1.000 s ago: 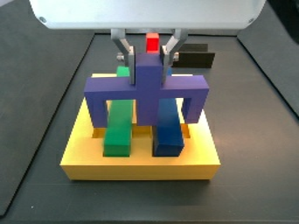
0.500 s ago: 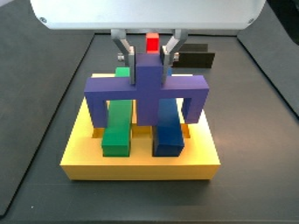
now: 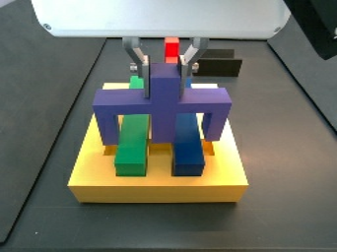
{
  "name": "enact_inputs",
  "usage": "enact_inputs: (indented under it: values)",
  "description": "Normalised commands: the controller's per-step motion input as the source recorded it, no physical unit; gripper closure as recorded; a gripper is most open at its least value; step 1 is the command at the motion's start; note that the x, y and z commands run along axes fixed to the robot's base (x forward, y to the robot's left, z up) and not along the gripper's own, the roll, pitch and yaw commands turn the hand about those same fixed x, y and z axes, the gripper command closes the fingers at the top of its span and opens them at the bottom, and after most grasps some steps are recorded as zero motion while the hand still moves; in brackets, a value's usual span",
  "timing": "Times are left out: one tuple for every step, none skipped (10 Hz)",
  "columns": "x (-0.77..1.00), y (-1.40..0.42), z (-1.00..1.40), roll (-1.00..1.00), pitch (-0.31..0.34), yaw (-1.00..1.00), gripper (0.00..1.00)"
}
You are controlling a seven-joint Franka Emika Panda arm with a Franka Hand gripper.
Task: Pick up the purple object. Move up. Place the purple object on the fixture. Regrasp the purple object. Move to above the board. Insert the purple object.
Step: Insert the purple object.
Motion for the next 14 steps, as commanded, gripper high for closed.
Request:
enact_inputs:
  values:
    - [-0.02, 0.00, -0.02, 0.00, 0.001, -0.05, 1.00]
    - [0.00, 0.00, -0.08, 0.00, 0.000, -0.03, 1.00]
    - [0.00, 0.01, -0.14, 0.00, 0.000, -0.02, 1.00]
    - [0.00, 0.05, -0.24, -0.04, -0.029, -0.01, 1.00]
    - [0.00, 0.04, -0.21, -0.06, -0.033, -0.01, 1.00]
    - [0.00, 0.00, -0.16, -0.11, -0.040, -0.01, 1.00]
    - [0.00, 0.02, -0.05, -0.07, -0.010, 0.00, 1.00]
    - [0.00, 0.00, -0.02, -0.04, -0.010, 0.00, 1.00]
    - [0.00, 0.00, -0.12, -0.03, -0.073, -0.04, 1.00]
    - [0.00, 0.00, -0.12, -0.03, -0.114, -0.07, 1.00]
    - [-0.02, 0.00, -0.08, -0.10, -0.191, -0.08, 1.00]
    - [-0.02, 0.00, -0.09, -0.11, -0.234, -0.07, 1.00]
    - [0.00, 0.00, -0.09, -0.08, -0.211, -0.07, 1.00]
    - [0.00, 0.00, -0.09, -0.06, -0.196, -0.07, 1.00]
